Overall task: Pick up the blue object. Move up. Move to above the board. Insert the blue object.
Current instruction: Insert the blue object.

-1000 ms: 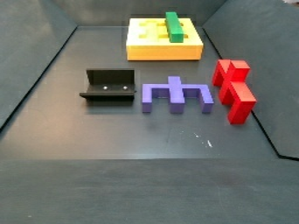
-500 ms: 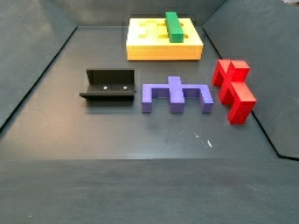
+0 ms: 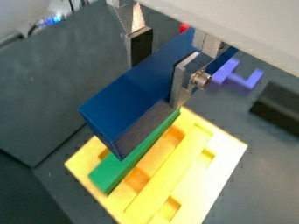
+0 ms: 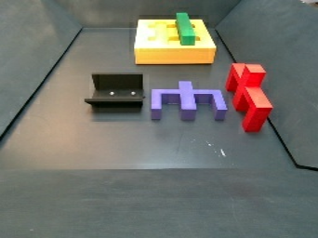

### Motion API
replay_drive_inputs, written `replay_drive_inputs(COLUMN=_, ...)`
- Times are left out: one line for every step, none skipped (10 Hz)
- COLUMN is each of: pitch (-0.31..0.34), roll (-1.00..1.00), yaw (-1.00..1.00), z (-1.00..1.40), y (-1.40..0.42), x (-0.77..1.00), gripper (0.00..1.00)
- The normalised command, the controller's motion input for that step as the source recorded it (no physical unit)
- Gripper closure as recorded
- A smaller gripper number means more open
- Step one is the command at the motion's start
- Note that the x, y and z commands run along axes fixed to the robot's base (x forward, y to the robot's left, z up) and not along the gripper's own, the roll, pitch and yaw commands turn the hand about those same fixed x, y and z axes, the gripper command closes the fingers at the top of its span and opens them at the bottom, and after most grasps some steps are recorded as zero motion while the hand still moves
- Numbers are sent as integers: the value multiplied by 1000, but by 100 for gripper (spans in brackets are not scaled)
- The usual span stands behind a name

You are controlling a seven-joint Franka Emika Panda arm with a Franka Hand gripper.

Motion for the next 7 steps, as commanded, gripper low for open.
replay_drive_inputs(pitch=-151, roll=0, yaw=0, z=-963, y=-229, x=0, gripper=100)
replay_drive_inputs(pitch=-74, roll=50, yaw=0, z=-1000, y=-171, x=209, gripper=100)
replay_drive_inputs(pitch=-101, roll=26, yaw=0, z=-969, y=-140, x=146, gripper=100)
replay_drive_inputs(pitch=-84, roll=31, yaw=54, z=-911, y=-151, x=257, gripper=100)
replay_drive_inputs(pitch=-27, roll=221, yaw=169, z=-774, y=-100, x=269, gripper=100)
replay_drive_inputs(pitch=-3, roll=241, yaw=163, z=-754, y=-94, x=283, gripper=100)
replay_drive_inputs(pitch=0, roll=267, yaw=197, z=-714, y=-71, x=223, gripper=100)
